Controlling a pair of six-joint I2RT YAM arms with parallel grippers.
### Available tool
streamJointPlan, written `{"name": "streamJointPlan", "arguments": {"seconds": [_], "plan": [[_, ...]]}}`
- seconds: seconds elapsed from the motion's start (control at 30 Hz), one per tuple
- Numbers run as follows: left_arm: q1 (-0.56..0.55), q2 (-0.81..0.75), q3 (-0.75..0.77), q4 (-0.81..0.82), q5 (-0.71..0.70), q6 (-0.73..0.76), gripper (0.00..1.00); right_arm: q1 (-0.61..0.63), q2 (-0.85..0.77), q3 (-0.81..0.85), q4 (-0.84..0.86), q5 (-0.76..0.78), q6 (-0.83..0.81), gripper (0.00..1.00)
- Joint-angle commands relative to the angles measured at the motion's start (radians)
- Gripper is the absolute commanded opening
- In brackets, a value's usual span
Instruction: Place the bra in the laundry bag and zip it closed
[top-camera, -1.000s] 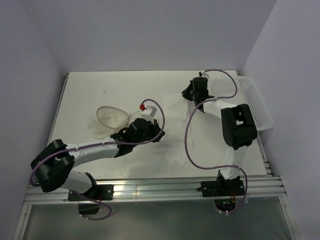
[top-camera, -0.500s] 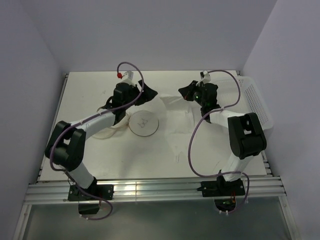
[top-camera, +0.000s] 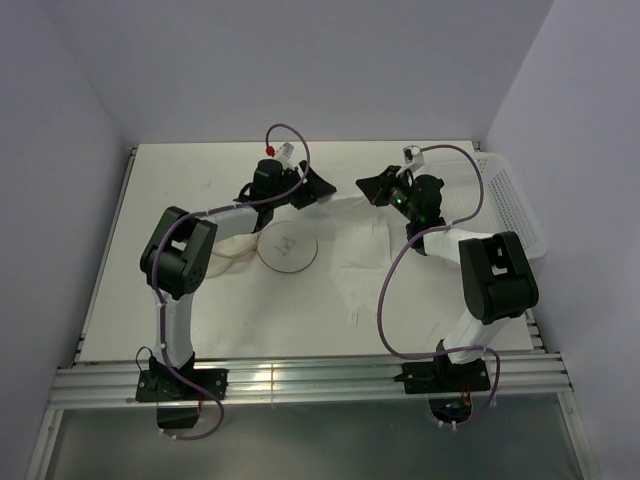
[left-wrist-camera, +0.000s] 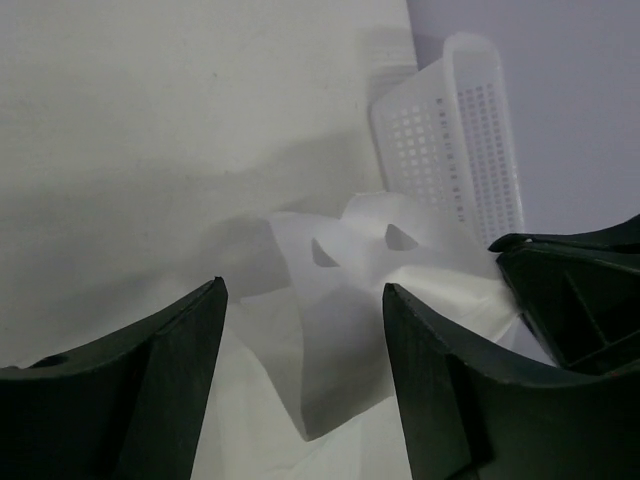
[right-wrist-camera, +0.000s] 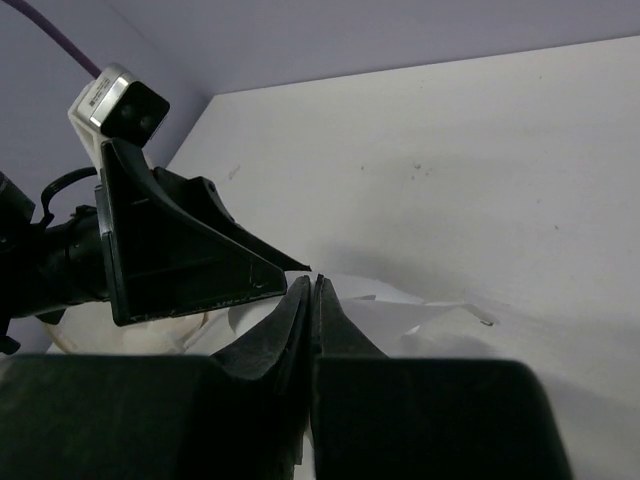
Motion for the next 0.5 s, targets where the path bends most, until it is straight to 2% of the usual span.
{"name": "streamJointPlan", "arguments": {"seconds": [0.0, 0.1, 0.17, 0.2, 0.23, 0.47], "plan": [[0.001, -0.003, 0.022, 0.231, 0.078, -0.069, 0.67, -0.008, -0.051, -0.009, 0.082, -0.027, 0.005, 0.0], [0.001, -0.002, -0.024, 0.336, 0.107, -0.106, 0.54, -0.008, -0.045, -0.015, 0.07, -0.019, 0.008, 0.0], [0.001, 0.001, -0.037, 0.398, 0.125, -0.128, 0.35, -0.008, -0.04, -0.02, 0.064, -0.019, 0.006, 0.0], [0.001, 0.0, -0.044, 0.414, 0.128, -0.129, 0.09, -0.008, -0.04, -0.024, 0.064, -0.015, 0.006, 0.0], [0.0, -0.005, -0.049, 0.428, 0.128, -0.123, 0.01, -0.008, -0.04, -0.029, 0.061, -0.01, 0.005, 0.0], [-0.015, -0.086, -0.141, 0.471, 0.142, -0.082, 0.0, -0.008, -0.073, -0.023, -0.024, 0.034, -0.023, 0.0]]}}
